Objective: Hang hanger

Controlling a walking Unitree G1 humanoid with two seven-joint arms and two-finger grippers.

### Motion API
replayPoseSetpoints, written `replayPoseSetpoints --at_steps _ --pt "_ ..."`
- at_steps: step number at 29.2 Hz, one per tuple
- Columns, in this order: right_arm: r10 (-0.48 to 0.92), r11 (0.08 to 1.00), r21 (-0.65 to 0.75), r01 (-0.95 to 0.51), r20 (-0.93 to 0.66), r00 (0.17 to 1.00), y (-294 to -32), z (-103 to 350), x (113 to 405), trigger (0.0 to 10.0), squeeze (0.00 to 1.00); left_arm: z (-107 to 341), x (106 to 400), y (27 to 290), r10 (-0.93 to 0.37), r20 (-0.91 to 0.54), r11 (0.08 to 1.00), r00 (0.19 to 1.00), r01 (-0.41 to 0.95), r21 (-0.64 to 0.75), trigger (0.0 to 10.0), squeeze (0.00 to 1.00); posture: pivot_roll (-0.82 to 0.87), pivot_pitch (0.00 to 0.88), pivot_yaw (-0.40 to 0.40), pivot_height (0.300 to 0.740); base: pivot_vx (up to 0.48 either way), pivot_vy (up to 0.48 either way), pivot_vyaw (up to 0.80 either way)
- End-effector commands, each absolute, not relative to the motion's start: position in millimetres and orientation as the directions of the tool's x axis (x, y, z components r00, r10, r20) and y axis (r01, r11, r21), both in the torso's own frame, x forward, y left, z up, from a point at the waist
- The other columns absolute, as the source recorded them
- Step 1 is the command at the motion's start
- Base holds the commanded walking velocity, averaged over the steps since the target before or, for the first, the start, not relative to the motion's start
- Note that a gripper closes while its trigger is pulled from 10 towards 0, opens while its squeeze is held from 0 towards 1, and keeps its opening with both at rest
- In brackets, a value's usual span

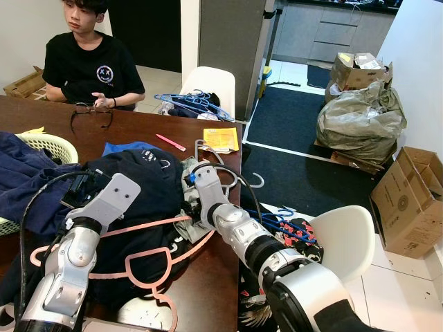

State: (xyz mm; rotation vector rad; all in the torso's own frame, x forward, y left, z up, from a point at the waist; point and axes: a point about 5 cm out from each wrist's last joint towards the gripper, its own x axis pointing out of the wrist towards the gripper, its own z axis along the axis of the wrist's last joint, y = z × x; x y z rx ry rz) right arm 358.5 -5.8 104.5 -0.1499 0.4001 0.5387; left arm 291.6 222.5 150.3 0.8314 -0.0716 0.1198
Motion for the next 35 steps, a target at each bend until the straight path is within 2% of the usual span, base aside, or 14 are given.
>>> replayPoseSetpoints --at_steps 1,5,7,10,11,13,14,15,17,23,28,35 --pt "0.515 0.831 0.029 -0.556 -0.418 0.748 10.8 96.6 347.1 0.0 0.00 150.2 292.5 220.3 0.078 0.112 0.667 0.991 -0.136 0.732 10.0 0.00 0.22 0.016 -0.070 0.740 0.000 0.000 0.00" --pt "0.551 0.816 0.065 -0.575 -0.389 0.738 13.8 98.4 346.1 0.0 0.00 147.3 291.3 220.3 0.081 0.112 0.672 0.990 -0.137 0.728 10.0 0.00 0.23 0.000 -0.085 0.740 0.000 0.000 0.00" --pt "0.587 0.807 0.150 -0.571 -0.313 0.747 19.5 112.4 350.4 0.0 0.00 147.5 292.4 221.1 0.084 0.111 0.668 0.990 -0.138 0.731 10.0 0.00 0.22 0.000 -0.077 0.740 0.000 0.000 0.00" --pt "0.601 0.799 0.188 -0.571 -0.280 0.749 21.8 118.5 352.1 0.0 0.00 147.9 293.2 221.3 0.085 0.111 0.667 0.990 -0.139 0.732 10.0 0.00 0.22 0.000 -0.075 0.740 0.000 0.000 0.00" --pt "0.633 0.767 0.292 -0.572 -0.199 0.748 27.0 132.5 355.4 0.0 0.00 148.1 293.3 221.3 0.085 0.112 0.667 0.990 -0.140 0.732 10.0 0.00 0.22 0.000 -0.075 0.740 0.000 0.000 0.00" --pt "0.633 0.767 0.292 -0.572 -0.199 0.748 27.0 132.5 355.4 0.0 0.00 148.1 293.3 221.3 0.085 0.112 0.667 0.990 -0.140 0.732 10.0 0.00 0.22 0.000 -0.075 0.740 0.000 0.000 0.00" --pt "0.650 0.719 0.402 -0.567 -0.100 0.753 30.4 150.9 360.7 0.0 0.00 148.1 294.2 221.3 0.085 0.113 0.666 0.990 -0.141 0.733 10.0 0.00 0.21 0.000 -0.076 0.740 0.000 0.000 0.00" --pt "0.650 0.719 0.402 -0.567 -0.100 0.753 30.4 150.9 360.7 0.0 0.00 148.1 294.2 221.3 0.085 0.113 0.666 0.990 -0.141 0.733 10.0 0.00 0.21 0.000 -0.076 0.740 0.000 0.000 0.00" --pt "0.636 0.632 0.538 -0.558 0.051 0.770 30.4 181.9 370.5 0.0 0.00 148.1 295.4 221.4 0.085 0.114 0.664 0.990 -0.142 0.734 10.0 0.00 0.21 0.000 -0.075 0.740 0.000 0.000 0.00" --pt "0.617 0.613 0.565 -0.552 0.092 0.781 27.8 193.0 374.8 0.0 0.00 148.1 295.9 221.4 0.085 0.115 0.664 0.990 -0.142 0.734 10.0 0.00 0.21 0.000 -0.076 0.740 0.000 0.000 0.00" --pt "0.535 0.618 0.557 -0.554 0.218 0.816 11.2 238.2 391.9 0.0 0.00 148.2 297.5 221.1 0.083 0.116 0.661 0.990 -0.142 0.737 10.0 0.00 0.21 0.000 -0.073 0.740 0.000 0.000 0.00" --pt "0.512 0.618 0.526 -0.585 0.295 0.807 2.5 266.6 398.3 0.0 0.00 147.8 297.8 221.1 0.085 0.116 0.661 0.990 -0.143 0.737 10.0 0.00 0.21 0.000 -0.074 0.740 0.000 0.000 0.00"
